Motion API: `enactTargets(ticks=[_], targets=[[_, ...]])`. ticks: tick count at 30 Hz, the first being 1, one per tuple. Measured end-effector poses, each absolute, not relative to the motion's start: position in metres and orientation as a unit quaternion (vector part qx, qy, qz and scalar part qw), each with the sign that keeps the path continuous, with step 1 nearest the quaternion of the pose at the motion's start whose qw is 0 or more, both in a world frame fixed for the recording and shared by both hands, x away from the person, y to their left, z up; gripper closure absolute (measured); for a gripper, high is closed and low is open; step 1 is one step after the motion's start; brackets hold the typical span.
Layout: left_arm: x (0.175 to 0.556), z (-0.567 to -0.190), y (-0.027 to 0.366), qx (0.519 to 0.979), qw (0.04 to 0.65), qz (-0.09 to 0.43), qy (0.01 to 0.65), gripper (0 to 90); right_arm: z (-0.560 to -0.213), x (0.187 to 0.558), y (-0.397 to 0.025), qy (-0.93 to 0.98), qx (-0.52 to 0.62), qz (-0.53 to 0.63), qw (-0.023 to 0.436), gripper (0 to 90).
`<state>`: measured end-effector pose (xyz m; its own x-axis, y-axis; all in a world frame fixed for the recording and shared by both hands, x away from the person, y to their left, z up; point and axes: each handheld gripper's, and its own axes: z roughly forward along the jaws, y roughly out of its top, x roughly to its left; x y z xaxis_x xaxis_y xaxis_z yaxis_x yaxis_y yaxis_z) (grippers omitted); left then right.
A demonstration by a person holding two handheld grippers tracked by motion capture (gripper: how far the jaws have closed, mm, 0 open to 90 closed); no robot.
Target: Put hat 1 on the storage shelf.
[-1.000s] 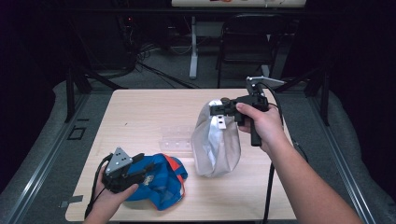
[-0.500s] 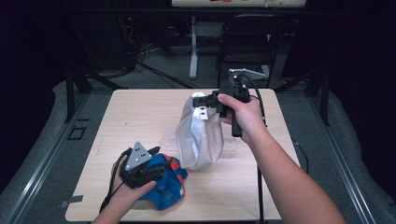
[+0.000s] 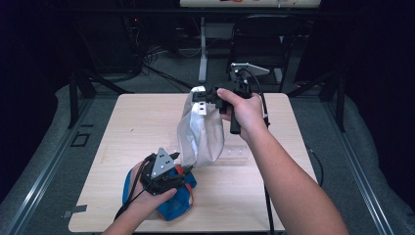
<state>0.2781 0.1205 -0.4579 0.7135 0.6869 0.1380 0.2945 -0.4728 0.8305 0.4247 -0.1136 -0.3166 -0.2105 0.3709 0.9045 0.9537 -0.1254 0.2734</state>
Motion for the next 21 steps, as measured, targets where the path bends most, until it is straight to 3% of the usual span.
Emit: enactTargets(ticks=[11,14,15,18,21], targets=[[0.286,-0.463,0.089,0.837,0.377,0.279,0.28,42.6,-0.307,0.426,-0.111,-0.584,-0.561,-0.516,0.28,84.0],[0.288,-0.464,0.087,0.839,0.369,0.287,0.28,50.6,-0.307,0.425,-0.111,-0.584,-0.561,-0.516,0.279,84.1],[0.291,-0.464,0.088,0.838,0.365,0.291,0.282,59.7,-0.306,0.425,-0.112,-0.585,-0.561,-0.516,0.277,84.0],[0.299,-0.461,0.098,0.838,0.372,0.281,0.284,71.9,-0.307,0.425,-0.113,-0.586,-0.562,-0.516,0.273,84.0],[0.312,-0.458,0.111,0.835,0.384,0.257,0.3,77.2,-0.308,0.426,-0.115,-0.584,-0.565,-0.517,0.271,84.0]])
